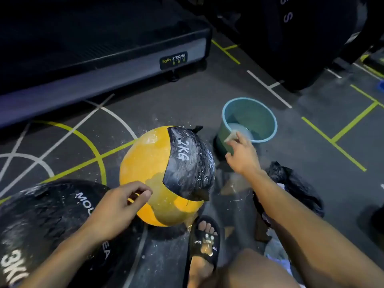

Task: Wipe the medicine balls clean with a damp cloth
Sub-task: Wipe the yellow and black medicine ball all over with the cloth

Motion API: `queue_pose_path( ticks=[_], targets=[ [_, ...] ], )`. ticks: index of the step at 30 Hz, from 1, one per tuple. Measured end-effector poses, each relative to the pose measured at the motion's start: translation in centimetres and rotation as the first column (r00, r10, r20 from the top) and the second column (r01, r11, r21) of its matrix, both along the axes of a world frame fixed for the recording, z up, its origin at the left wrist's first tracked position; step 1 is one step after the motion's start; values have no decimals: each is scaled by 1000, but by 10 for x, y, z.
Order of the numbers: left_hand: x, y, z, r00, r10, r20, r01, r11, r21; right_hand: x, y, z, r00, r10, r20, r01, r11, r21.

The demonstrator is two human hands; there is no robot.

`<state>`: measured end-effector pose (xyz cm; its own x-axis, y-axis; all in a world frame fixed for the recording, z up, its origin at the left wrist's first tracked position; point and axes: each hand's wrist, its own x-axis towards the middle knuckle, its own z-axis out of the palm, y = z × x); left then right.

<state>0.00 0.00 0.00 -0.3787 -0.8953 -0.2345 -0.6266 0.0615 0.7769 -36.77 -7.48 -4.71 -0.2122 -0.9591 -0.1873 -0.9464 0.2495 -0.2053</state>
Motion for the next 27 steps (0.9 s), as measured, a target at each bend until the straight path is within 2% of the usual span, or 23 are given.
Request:
queue_pose_path(
  ticks=[3,5,11,15,17,22,27],
  targets=[
    [-10,-1,-9,1000,3,-23,-2,998,58,-13,-18,-15,991,28,-133,-18,997,72],
    [-16,2,-14,1000,-13,-25,15,997,79,-21,-26,-24,991,15,-129,2,991,132],
    [-18,7,-12,999,-3,-33,6,997,83,-42,-34,-32,991,-4,-133,28,983,181],
    [-13,18,-4,999,30,-35,-28,998,62,-46,-28,-20,992,45,-115,-32,993,114],
    [-11,25,3,998,49,-29,-47,998,48,-46,-21,-9,997,59,-58,-55,996,66],
    [-3,46,36,994,92,-51,-92,996,9,-20,1,45,970,129,204,-111,989,-99],
    [14,78,81,980,126,-151,-140,987,-85,51,40,136,844,271,463,-167,953,-253]
  ],
)
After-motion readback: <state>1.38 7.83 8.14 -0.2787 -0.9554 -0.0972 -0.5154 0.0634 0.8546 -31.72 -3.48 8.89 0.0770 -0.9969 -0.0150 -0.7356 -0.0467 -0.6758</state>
